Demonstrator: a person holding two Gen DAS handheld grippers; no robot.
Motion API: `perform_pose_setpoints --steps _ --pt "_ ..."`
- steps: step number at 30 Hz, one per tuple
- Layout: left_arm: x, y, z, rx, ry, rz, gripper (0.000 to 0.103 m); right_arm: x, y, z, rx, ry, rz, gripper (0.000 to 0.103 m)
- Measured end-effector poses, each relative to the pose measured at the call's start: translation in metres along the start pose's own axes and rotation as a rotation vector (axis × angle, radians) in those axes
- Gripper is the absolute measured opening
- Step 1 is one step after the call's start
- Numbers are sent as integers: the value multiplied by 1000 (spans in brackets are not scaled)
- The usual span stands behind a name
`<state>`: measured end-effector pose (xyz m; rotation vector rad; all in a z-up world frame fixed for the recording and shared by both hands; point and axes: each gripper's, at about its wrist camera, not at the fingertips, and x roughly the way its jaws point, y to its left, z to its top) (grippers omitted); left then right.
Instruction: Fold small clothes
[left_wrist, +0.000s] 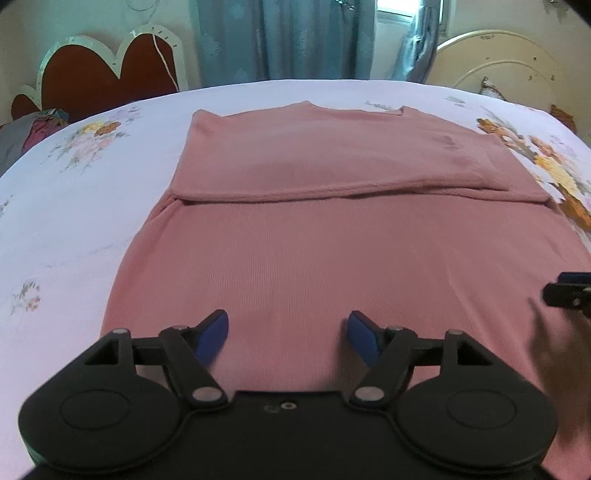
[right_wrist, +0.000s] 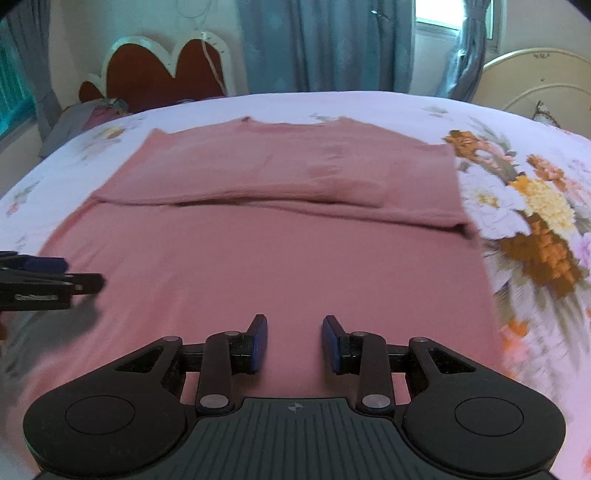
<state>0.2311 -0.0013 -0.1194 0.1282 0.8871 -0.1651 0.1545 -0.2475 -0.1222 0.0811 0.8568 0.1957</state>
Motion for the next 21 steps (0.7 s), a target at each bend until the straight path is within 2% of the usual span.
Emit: perform_pose_setpoints --steps 5,13,16,17,18,19,21 --pt "-18 7 -19 22 -1 -24 72 -5 24 -17 -12 26 -25 33" --pt "-39 27 -44 21 3 -17 76 -30 15 -44 39 26 -131 33" --pt "-48 34 -50 10 -6 -10 80 -45 10 -53 59 16 -169 35" --pt "-50 36 -52 9 -9 -6 82 -50 8 -56 68 10 -182 55" --pt "-52 38 -54 7 -11 -2 83 -55 6 -58 75 -3 -197 88" --pt "-55 41 -55 4 -13 1 84 -62 6 -62 76 -26 -213 95" --pt "-59 47 -59 -6 -13 2 84 -73 6 -66 62 -52 -231 96"
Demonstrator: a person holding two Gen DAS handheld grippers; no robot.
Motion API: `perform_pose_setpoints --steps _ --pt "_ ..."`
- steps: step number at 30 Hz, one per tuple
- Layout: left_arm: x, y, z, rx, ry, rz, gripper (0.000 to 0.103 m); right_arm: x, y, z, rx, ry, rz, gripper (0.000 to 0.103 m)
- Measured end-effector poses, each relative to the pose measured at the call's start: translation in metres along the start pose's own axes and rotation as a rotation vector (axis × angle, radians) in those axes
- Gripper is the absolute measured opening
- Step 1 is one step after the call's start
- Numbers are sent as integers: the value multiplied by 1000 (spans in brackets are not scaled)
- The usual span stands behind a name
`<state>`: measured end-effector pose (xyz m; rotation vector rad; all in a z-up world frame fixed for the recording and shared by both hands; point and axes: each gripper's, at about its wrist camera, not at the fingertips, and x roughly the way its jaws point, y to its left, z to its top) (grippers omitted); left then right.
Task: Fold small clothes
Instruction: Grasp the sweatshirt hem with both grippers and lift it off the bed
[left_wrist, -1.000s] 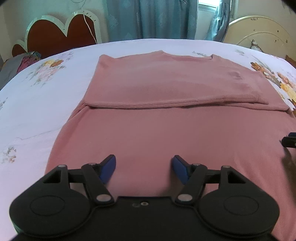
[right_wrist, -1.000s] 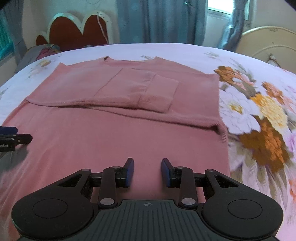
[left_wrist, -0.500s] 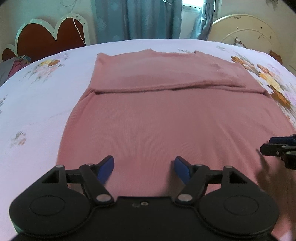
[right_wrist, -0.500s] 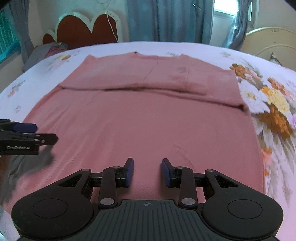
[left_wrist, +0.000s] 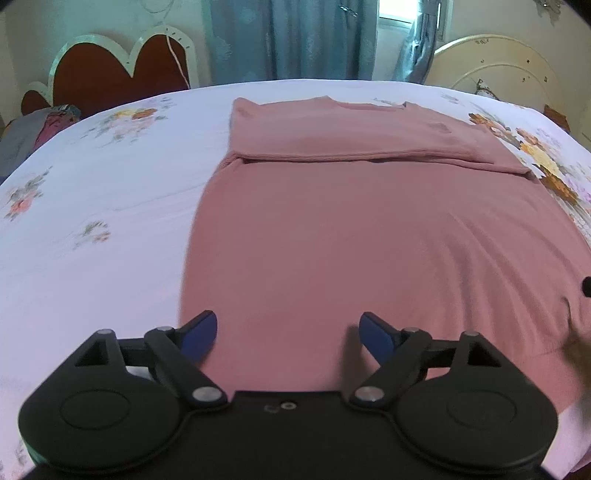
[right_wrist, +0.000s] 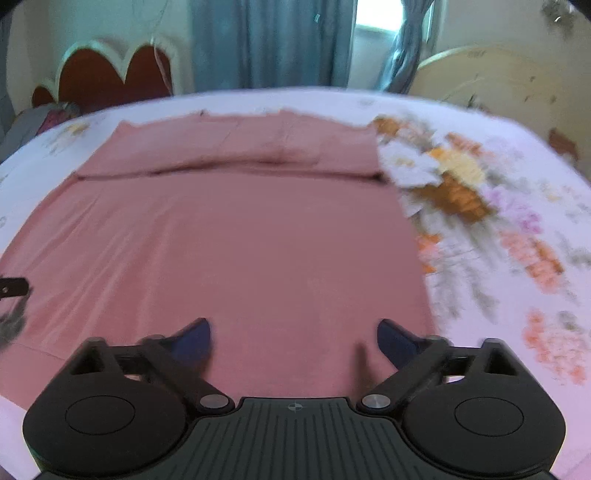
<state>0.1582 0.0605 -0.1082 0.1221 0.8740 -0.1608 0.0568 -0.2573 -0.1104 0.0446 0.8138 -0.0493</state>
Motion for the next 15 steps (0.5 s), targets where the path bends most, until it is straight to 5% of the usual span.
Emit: perform_pose_setpoints --steps 15 --pt "-25 48 -49 -148 68 -46 86 -20 -43 -45 83 68 -108 95"
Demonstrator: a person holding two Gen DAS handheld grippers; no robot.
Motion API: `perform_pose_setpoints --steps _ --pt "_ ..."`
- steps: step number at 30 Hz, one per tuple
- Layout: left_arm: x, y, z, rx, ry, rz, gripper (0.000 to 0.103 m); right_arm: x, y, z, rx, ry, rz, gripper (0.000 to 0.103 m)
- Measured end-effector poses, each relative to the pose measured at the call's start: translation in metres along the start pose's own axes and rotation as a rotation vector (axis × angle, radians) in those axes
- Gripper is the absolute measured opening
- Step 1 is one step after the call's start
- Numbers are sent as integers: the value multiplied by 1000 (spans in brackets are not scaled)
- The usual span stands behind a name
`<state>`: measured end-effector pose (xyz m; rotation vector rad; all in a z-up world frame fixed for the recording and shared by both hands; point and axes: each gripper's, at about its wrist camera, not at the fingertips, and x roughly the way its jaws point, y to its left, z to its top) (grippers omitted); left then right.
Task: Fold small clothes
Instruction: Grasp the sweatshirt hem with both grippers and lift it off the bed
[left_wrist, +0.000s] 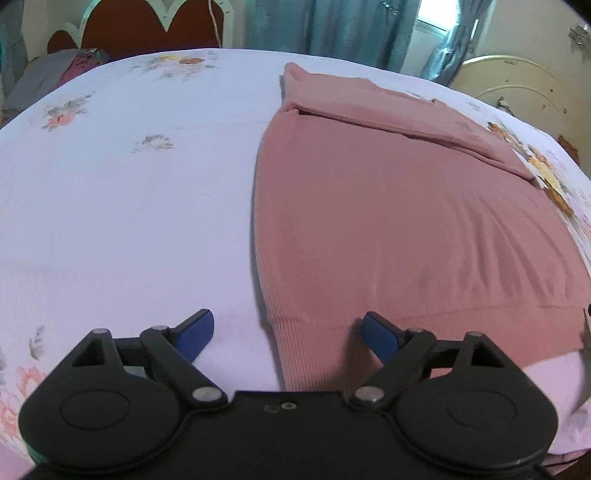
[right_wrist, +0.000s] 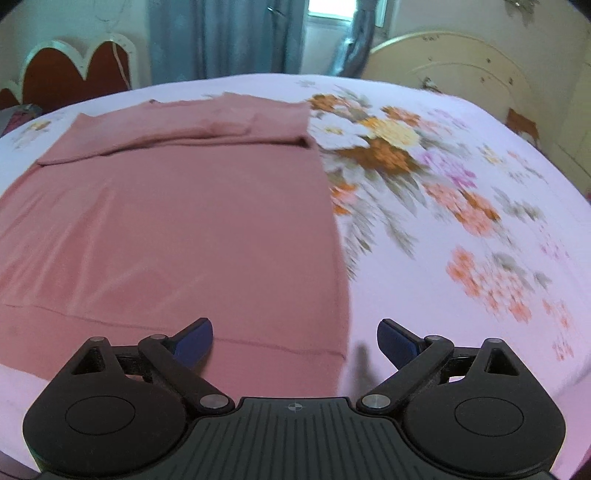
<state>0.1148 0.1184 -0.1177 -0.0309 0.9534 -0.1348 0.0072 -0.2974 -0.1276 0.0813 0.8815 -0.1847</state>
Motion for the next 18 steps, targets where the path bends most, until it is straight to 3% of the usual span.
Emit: perform_pose_setpoints --steps 3,4,5,7,9,11,12,14,18 --pt "0 -1 -3 -8 5 -39 80 2 -3 -8 23 23 18 93" --pt "1 -1 -4 -9 8 -48 78 1 -4 -10 35 28 35 86" --pt "0 -2 -5 -4 9 -57 75 1 -4 -12 49 39 60 70" --pt "1 -4 -6 -2 8 -78 66 0 -4 -14 79 44 74 65" --pt "1 -6 -5 -1 10 -107 49 -1 -2 -15 88 46 92 53" --pt "2 -6 -3 -8 15 -138 19 -3 -2 -15 99 51 111 39" --pt "2 -7 -2 -11 17 -152 13 -4 -2 -14 91 54 116 31" --pt "2 -11 1 -3 10 -167 7 -5 -1 -11 92 62 135 18" --pt "-6 -15 10 2 -40 -192 6 -8 -3 1 100 48 162 12"
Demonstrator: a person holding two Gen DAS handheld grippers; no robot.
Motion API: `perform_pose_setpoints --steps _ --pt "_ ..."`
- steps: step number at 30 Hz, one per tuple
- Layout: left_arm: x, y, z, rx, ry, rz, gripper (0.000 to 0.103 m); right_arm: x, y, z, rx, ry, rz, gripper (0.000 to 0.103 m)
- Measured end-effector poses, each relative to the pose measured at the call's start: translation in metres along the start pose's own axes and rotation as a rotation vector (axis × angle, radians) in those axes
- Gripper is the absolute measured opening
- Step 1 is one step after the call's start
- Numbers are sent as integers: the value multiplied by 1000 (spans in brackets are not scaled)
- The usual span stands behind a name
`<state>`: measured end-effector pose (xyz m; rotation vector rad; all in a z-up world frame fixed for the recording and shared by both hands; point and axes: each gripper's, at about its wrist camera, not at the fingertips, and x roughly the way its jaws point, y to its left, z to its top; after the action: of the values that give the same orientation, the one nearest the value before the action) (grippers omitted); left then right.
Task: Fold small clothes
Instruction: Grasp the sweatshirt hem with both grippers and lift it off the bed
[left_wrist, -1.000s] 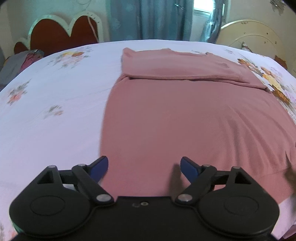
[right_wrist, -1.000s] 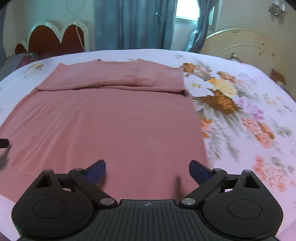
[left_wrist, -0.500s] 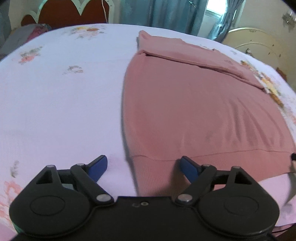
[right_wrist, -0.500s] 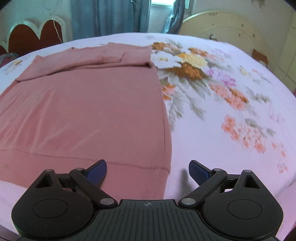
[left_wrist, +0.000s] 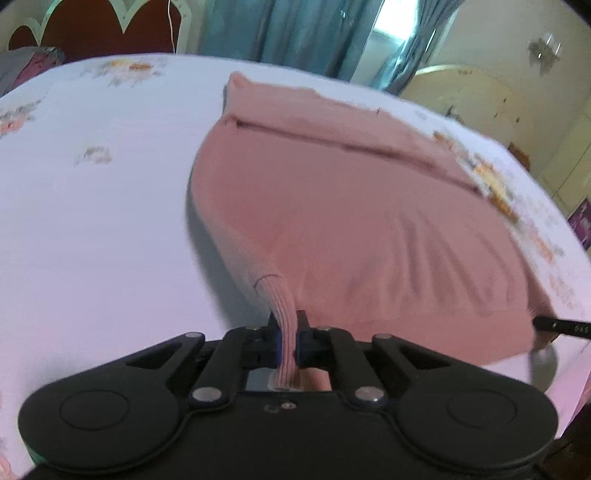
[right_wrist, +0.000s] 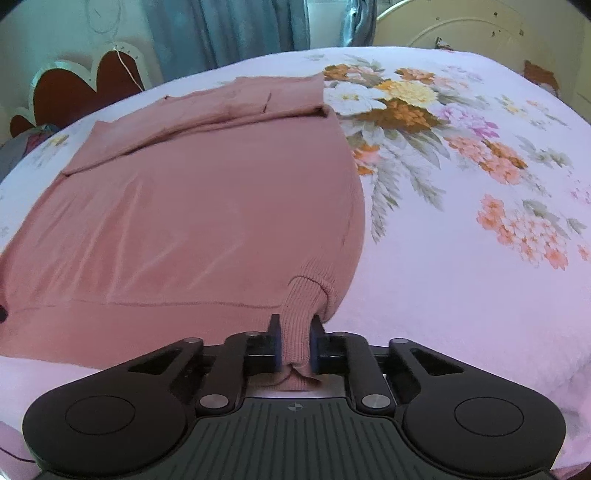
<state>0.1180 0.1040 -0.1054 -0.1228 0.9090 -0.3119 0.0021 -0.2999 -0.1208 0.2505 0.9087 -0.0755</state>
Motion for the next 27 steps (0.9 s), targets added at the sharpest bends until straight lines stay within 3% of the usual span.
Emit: perform_pose_setpoints --steps 5,13,20,27 --pt "-11 -4 30 1 -105 -18 6 -11 4 31 -4 -78 38 11" --pt "-2 -12 103 29 -256 -17 5 -4 9 116 -3 -206 86 11" --pt "36 -14 166 24 -319 -5 5 44 10 198 19 -260 117 11" --pt "86 -12 224 -18 -336 25 5 104 5 268 52 -255 138 11"
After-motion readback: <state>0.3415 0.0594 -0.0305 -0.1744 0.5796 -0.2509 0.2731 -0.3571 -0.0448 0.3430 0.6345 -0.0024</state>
